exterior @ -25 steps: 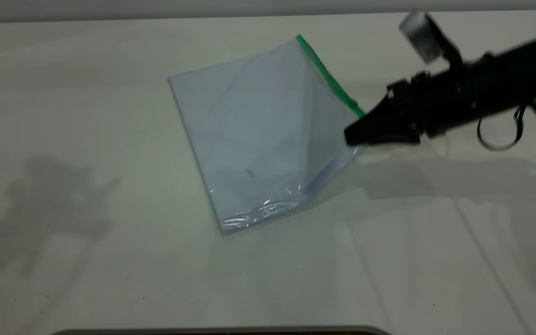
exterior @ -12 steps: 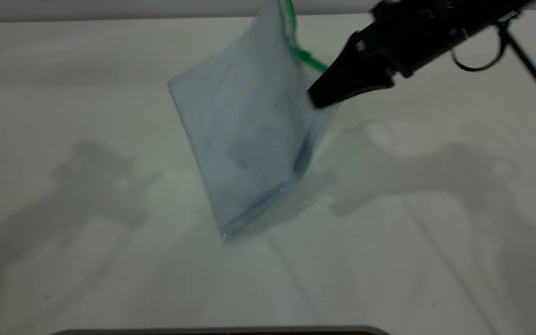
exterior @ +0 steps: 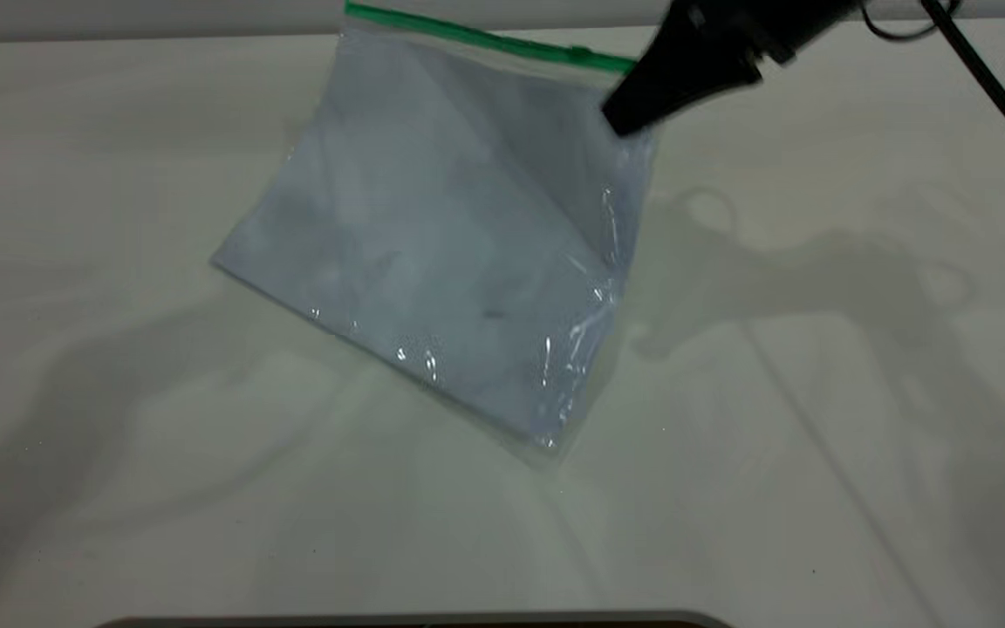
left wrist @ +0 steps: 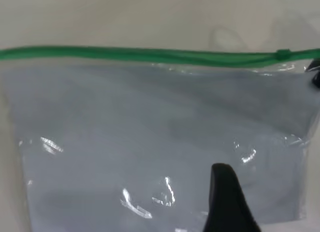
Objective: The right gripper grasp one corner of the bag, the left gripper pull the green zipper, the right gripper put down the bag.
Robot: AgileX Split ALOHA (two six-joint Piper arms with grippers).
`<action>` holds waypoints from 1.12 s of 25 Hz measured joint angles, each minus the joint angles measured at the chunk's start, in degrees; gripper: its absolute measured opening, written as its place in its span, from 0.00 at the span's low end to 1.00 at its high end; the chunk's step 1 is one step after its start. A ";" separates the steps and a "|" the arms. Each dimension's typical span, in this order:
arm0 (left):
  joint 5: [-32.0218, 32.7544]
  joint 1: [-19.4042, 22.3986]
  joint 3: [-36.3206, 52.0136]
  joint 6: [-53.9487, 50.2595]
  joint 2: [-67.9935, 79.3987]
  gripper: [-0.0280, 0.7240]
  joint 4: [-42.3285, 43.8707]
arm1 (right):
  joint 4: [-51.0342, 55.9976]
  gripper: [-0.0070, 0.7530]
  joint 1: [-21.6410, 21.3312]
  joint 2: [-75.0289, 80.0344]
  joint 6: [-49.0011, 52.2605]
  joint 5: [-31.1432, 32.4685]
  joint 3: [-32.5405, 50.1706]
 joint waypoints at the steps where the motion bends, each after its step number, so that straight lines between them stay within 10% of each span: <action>1: 0.00 -0.51 -1.02 0.44 1.12 0.71 -0.02 | 0.00 0.05 0.37 0.00 0.20 0.90 -0.97; 28: 9.26 -6.14 -21.92 38.11 21.99 0.70 -9.67 | -0.31 0.05 1.96 -0.02 0.90 4.58 -4.73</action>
